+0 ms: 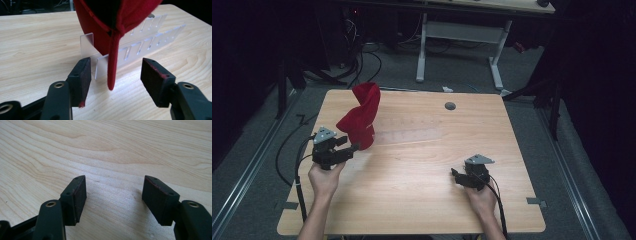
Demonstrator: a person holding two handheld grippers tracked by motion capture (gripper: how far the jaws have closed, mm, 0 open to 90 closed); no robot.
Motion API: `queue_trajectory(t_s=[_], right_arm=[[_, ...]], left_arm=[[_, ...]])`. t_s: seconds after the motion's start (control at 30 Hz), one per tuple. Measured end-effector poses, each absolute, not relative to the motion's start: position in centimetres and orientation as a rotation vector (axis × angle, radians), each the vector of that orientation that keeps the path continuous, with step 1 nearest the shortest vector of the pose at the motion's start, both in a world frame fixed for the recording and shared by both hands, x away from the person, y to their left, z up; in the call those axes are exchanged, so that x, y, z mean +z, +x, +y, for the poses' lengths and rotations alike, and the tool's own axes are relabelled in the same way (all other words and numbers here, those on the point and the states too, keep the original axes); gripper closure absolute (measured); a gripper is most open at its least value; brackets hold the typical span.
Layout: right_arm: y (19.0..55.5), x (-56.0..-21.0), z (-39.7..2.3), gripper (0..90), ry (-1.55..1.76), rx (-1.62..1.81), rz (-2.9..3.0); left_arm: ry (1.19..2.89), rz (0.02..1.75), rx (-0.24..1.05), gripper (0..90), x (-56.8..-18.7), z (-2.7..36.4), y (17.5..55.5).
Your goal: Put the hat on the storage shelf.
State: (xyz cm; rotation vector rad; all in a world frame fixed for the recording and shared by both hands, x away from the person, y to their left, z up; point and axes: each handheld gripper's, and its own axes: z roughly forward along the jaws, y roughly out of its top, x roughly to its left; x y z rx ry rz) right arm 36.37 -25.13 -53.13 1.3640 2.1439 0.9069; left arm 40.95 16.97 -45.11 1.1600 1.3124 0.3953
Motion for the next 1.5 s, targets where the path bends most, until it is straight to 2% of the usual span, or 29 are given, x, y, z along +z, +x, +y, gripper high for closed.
queue_trajectory(t_s=[1.5], right_arm=[[36.3,-53.1,-25.1,36.4,1.363,0.906,2.144]], left_arm=[[1.194,1.235,0.312,38.5,-45.4,15.1,36.0]])
